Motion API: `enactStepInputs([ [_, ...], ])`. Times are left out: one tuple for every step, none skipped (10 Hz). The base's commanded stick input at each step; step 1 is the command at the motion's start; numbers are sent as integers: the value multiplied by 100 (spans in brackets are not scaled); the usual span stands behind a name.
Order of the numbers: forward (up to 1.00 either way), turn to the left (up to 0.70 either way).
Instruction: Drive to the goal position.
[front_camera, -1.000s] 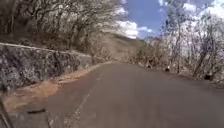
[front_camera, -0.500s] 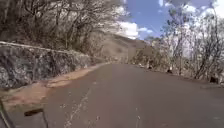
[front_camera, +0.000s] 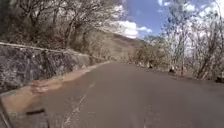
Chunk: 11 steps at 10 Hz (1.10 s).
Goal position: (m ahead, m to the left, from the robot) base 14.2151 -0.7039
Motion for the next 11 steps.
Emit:
enactStepInputs([
  [70,0],
  [70,0],
  [70,0],
  [70,0],
  [70,0],
  [70,0],
  [70,0],
  [70,0],
  [70,0],
  [70,0],
  [70,0],
])
